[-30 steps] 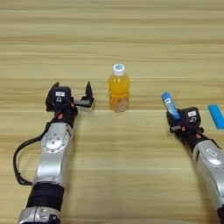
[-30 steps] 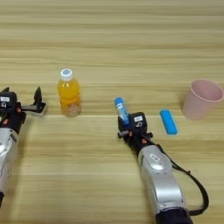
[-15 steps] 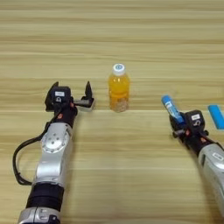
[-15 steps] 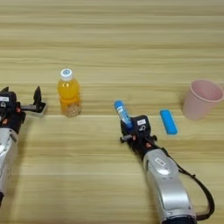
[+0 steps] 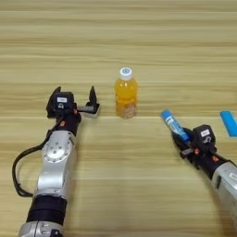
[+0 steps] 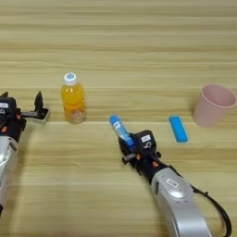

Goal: Move the objects on the table

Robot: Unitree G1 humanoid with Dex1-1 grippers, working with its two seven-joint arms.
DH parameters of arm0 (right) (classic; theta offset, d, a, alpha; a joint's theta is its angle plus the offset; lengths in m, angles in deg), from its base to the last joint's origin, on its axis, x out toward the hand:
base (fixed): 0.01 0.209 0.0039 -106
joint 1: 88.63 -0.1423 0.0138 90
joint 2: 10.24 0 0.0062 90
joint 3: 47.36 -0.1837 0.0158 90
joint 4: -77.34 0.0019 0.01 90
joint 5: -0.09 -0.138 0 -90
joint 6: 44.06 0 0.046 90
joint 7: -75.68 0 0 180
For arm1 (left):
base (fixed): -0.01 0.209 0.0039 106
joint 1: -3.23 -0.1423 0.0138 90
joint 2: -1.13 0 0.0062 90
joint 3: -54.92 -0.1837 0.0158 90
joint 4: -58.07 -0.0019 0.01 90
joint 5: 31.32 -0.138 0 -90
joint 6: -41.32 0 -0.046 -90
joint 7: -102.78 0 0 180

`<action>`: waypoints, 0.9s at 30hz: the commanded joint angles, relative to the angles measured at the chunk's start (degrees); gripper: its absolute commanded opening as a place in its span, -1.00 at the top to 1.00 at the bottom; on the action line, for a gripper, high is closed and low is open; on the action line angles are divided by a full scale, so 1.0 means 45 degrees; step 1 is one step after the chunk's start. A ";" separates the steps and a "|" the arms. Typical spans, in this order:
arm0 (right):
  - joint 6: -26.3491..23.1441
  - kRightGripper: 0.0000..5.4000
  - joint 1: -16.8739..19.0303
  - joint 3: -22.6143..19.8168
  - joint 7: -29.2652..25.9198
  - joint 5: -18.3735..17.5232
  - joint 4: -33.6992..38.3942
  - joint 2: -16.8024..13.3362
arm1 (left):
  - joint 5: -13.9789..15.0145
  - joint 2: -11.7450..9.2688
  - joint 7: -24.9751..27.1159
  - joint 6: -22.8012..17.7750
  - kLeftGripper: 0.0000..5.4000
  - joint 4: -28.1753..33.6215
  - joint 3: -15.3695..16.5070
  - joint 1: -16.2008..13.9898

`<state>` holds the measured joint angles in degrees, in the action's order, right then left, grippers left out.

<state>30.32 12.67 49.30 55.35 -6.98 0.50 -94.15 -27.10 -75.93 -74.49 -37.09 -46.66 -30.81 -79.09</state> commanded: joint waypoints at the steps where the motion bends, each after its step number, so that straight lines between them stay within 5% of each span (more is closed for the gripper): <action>1: -0.0328 0.48 0.0098 0.0573 0.0235 -0.0034 0.0117 0.0456 | -0.0093 -0.0039 -0.0049 -0.0159 -1.00 0.0093 0.0029 -0.0049; 26: -0.0167 0.48 -0.0344 0.1983 0.1569 0.0221 -0.1354 0.2357 | -0.0046 -0.0065 0.0010 -0.0121 -1.00 -0.0097 0.0087 0.0025; 27: -0.0160 0.37 -0.0340 0.2007 0.1553 0.0210 -0.1351 0.2351 | -0.0049 -0.0062 0.0007 -0.0117 -1.00 -0.0104 0.0085 0.0026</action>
<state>30.26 10.87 57.79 62.59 -5.99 -4.69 -83.87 -27.07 -76.01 -74.40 -37.09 -46.68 -30.65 -79.09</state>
